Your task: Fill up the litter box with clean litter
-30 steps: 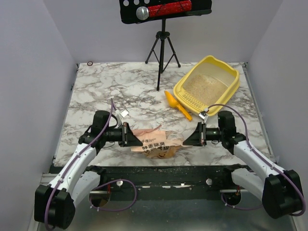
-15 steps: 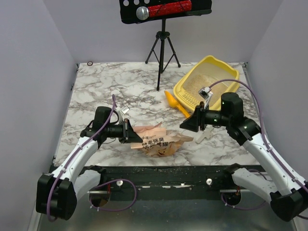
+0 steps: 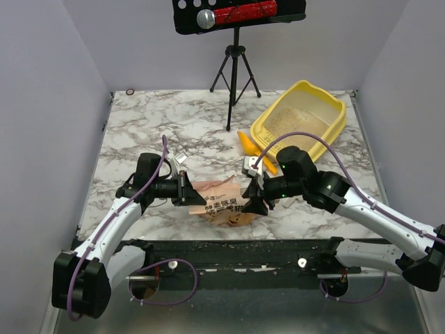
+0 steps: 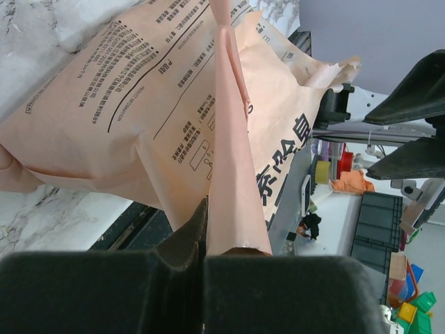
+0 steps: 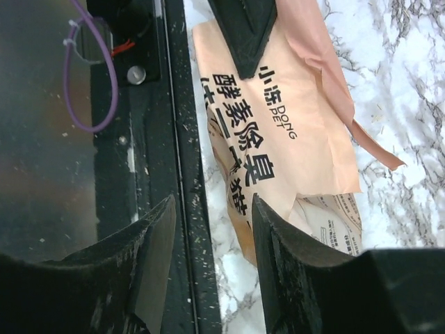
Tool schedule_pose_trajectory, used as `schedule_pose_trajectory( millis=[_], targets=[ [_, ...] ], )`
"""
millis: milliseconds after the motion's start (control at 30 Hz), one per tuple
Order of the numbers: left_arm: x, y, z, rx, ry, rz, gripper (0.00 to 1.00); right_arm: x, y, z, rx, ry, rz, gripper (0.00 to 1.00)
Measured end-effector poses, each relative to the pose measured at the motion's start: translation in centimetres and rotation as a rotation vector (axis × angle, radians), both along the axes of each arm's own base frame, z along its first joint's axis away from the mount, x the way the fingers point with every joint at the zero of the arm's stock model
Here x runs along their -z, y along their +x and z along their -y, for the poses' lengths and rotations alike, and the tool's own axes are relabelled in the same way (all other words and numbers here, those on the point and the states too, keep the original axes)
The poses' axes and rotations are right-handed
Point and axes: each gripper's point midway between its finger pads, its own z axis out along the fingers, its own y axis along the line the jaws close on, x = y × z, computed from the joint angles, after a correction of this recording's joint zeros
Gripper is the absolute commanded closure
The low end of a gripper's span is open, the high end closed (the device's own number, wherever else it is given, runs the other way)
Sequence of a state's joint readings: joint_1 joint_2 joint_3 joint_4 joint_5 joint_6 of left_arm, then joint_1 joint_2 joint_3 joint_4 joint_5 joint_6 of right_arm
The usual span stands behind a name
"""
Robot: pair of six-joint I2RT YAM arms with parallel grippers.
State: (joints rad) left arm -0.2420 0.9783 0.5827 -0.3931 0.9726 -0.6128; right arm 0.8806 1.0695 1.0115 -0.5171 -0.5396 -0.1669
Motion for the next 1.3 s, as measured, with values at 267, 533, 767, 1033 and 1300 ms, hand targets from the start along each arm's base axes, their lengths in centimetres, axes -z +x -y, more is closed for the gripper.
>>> schedule_pose_trajectory(
  millis=[267, 533, 767, 1033, 1300],
  targets=[
    [0.0, 0.0, 0.0, 0.0, 0.0, 0.001, 1.0, 2.1, -0.8, -0.4, -0.118, -0.036, 0.112, 0.41],
    [0.0, 0.0, 0.0, 0.0, 0.001, 0.004, 1.0, 3.7, -0.4, -1.1, -0.153, -0.058, 0.138, 0.41],
    [0.0, 0.0, 0.0, 0.0, 0.001, 0.005, 1.0, 5.1, 0.2, -1.8, -0.159, -0.083, 0.129, 0.41],
    [0.0, 0.0, 0.0, 0.002, 0.001, 0.005, 1.0, 7.6, 1.2, -1.7, -0.118, -0.137, 0.124, 0.48],
    [-0.2, 0.0, 0.0, 0.01, 0.006, 0.017, 1.0, 9.0, 2.4, -1.2, -0.07, -0.203, 0.147, 1.0]
  ],
)
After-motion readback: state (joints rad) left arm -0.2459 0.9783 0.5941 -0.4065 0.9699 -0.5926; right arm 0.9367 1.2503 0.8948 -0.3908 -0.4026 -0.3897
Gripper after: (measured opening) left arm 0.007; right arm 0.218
